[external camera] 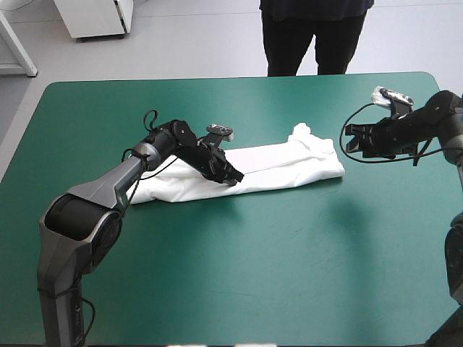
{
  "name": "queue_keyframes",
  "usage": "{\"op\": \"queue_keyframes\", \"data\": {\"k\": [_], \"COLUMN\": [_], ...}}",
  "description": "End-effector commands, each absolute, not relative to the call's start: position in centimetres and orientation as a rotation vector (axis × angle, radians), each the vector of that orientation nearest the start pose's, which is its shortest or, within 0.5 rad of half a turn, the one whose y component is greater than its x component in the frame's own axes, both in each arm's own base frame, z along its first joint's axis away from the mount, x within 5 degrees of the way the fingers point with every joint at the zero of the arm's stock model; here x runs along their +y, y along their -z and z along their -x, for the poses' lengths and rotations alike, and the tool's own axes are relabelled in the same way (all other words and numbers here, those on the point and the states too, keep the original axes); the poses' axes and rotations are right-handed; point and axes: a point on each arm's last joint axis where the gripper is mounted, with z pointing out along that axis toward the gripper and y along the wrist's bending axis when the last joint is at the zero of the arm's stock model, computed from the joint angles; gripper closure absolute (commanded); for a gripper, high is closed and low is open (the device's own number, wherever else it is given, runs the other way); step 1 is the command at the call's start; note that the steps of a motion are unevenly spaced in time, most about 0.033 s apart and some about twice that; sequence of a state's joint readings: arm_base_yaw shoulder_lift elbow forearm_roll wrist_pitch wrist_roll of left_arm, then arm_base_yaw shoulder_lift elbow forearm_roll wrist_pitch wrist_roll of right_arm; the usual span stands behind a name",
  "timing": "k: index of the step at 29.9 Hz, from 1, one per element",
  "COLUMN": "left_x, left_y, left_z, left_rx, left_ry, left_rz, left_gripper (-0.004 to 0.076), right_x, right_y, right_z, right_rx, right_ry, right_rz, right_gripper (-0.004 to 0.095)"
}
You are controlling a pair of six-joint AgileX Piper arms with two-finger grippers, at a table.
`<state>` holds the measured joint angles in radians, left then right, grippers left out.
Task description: Fold the cloth
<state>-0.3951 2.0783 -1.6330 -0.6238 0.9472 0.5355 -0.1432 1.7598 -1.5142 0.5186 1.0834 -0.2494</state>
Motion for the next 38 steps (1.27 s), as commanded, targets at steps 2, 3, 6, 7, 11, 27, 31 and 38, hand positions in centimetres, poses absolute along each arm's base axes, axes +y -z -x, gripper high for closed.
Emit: {"op": "queue_keyframes", "data": {"k": [2, 3, 6, 7, 11, 27, 31, 38], "left_x": [-21.2, -21.2, -21.2, -21.2, -21.1, -20.9, -20.9, -20.9], "left_y": [-24.5, -24.4, -24.4, -24.4, -24.3, -24.2, -24.2, -24.1], "left_z": [-38.7, -38.7, -38.6, -38.6, -38.5, -38.4, -38.4, -38.5], "left_rx": [2.528, 2.530, 2.536, 2.539, 2.549, 2.547, 2.547, 2.541], "left_ry": [0.796, 0.795, 0.797, 0.799, 0.785, 0.754, 0.752, 0.728], "left_rz": [-0.840, -0.843, -0.851, -0.854, -0.875, -0.927, -0.928, -0.930], "left_gripper": [0.0746, 0.0746, 0.0746, 0.0746, 0.0746, 0.0746, 0.0746, 0.0746], "right_x": [-1.3, -1.3, -1.3, -1.3, -1.2, 0.5, 2.3, 4.8], "right_y": [-30.0, -29.3, -27.7, -27.2, -26.4, -21.8, -20.9, -19.6], "right_z": [-38.6, -38.9, -39.9, -40.4, -42.1, -44.6, -44.7, -44.9], "right_rx": [2.620, 2.631, 2.663, 2.669, 2.652, 2.704, 2.732, 2.762], "right_ry": [-0.666, -0.681, -0.710, -0.722, -0.796, -0.938, -0.944, -0.971], "right_rz": [-0.066, -0.067, -0.072, -0.076, -0.096, -0.075, -0.023, 0.039], "right_gripper": [0.0431, 0.0431, 0.0431, 0.0431, 0.0428, 0.0425, 0.0425, 0.0536]}}
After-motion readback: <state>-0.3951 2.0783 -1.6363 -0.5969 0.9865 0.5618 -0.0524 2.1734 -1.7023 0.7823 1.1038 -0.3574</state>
